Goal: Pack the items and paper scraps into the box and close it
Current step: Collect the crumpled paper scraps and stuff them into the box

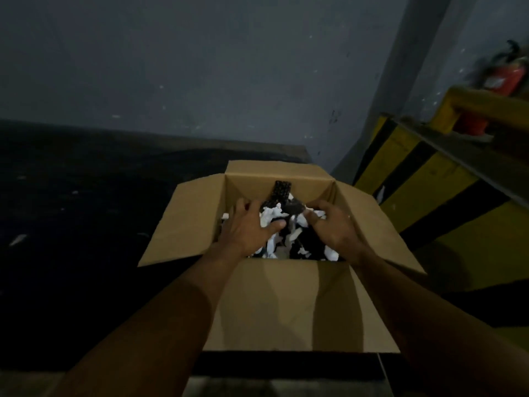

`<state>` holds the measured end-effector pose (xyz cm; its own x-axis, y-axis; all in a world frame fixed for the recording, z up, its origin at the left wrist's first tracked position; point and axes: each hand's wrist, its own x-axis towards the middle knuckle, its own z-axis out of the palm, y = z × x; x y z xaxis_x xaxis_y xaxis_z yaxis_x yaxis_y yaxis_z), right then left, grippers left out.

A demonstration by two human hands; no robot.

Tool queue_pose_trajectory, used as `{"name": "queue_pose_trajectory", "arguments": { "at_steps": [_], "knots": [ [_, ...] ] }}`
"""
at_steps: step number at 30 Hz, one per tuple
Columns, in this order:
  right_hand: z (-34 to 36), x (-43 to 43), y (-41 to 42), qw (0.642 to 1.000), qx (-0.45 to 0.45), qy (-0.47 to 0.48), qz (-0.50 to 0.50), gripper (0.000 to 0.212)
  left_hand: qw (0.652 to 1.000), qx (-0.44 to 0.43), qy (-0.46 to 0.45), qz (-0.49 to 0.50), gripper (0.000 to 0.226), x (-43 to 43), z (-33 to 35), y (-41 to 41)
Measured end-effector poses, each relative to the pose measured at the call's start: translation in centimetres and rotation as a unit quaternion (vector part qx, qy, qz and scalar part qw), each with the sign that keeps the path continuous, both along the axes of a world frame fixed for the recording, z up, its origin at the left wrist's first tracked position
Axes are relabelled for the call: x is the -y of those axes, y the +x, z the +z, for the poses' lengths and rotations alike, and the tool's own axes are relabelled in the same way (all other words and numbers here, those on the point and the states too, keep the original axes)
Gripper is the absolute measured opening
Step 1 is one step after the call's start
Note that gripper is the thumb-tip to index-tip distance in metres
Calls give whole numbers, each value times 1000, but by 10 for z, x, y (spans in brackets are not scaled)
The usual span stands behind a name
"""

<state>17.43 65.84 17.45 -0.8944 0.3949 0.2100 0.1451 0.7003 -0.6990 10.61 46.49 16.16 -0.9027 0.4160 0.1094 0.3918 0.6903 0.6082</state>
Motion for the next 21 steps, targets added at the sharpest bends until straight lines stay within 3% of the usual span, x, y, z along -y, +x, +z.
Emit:
{"name": "queue_pose_trajectory", "arguments": {
  "at_steps": [2, 6, 10, 13, 16, 21],
  "knots": [
    [-3, 0, 0, 1000, -18, -17, 8, 12, 999, 12, -7, 36, 64, 3, 1, 9],
    [-3, -1, 0, 999, -34, -27, 13, 13, 998, -24, -25, 51, 54, 15, -4, 13],
    [-5, -9, -4, 1000, -25, 6, 1, 27, 999, -20, -39, 29, 66, 19, -5, 11],
    [-9, -16, -5, 998, -30, 60, 18, 37, 994, 4, -106, -7, 87, 14, -4, 5],
    [-14, -21, -7, 990, 42, 127, 53, 51, 976, 36, -211, -48, 111, 5, -8, -6],
    [-38, -30, -23, 963, 233, 119, 64, 83, 952, 87, -284, -75, 132, -4, -24, -28]
  ]
}}
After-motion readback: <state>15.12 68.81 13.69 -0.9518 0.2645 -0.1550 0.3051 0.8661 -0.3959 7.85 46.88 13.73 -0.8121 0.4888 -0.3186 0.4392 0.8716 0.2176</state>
